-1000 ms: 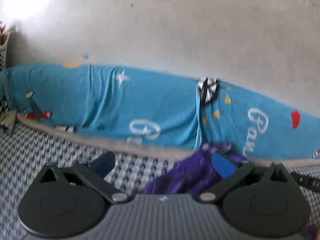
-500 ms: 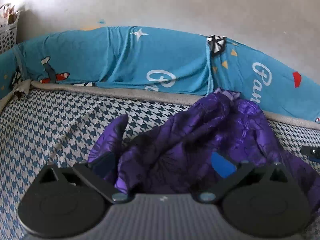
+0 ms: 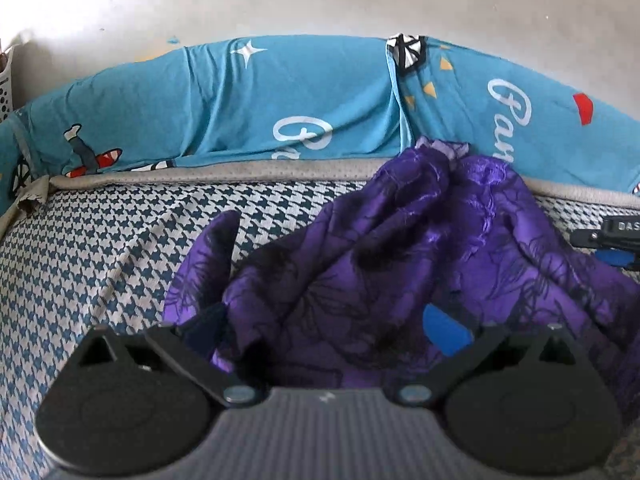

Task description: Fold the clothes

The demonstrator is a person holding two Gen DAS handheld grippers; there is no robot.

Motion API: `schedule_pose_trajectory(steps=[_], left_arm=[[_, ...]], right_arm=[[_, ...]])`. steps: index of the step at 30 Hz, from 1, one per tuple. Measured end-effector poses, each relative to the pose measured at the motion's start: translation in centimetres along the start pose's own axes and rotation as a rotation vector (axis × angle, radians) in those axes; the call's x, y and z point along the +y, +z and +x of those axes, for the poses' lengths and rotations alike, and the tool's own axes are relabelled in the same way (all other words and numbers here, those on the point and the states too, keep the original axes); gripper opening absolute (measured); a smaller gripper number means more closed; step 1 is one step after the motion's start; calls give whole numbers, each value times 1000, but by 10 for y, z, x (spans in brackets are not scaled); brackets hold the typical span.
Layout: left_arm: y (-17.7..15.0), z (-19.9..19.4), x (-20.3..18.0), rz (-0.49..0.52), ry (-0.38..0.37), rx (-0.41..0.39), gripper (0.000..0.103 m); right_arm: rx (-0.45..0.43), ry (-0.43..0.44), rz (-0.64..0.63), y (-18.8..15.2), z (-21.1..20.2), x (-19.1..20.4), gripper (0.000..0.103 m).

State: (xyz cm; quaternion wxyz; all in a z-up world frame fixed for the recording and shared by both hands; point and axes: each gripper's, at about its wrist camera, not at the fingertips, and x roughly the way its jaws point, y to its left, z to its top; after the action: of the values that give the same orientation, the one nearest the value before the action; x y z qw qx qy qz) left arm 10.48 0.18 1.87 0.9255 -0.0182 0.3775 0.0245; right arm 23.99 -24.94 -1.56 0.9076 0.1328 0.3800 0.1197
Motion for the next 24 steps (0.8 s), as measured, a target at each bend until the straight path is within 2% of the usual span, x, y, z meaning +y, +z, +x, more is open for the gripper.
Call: schedule_pose_trajectory(steps=[6,7,8,9,10,14,17,24], left_arm=[[0,6,3,-17,-14,19,103],[0,7,3,-17,-12,20,103],[-1,8,3,-16,-10,21,103],[-1,9,2,-15,-8,23,103],[-1,10,2,-14,-7,24,103],[-3,12,-1,-7,-2,22,103],[-4,12,-3,-7,-5,16,103],[-6,13,-11,10,-32,22,103]], right_arm=[[45,-20,-35,-6,19,11,51],[43,-26,-52,-8,20,13,47],[36,-39,-77,-8,20,17,40],[38,-50,-102,-9,20,21,19],[41,-48,-110,-9,21,23,11],[31,-41,-91,-7,19,24,6],[-37,-70,-97,-2,8,25,5],[-203,-252,-57,27,-15,8,4]])
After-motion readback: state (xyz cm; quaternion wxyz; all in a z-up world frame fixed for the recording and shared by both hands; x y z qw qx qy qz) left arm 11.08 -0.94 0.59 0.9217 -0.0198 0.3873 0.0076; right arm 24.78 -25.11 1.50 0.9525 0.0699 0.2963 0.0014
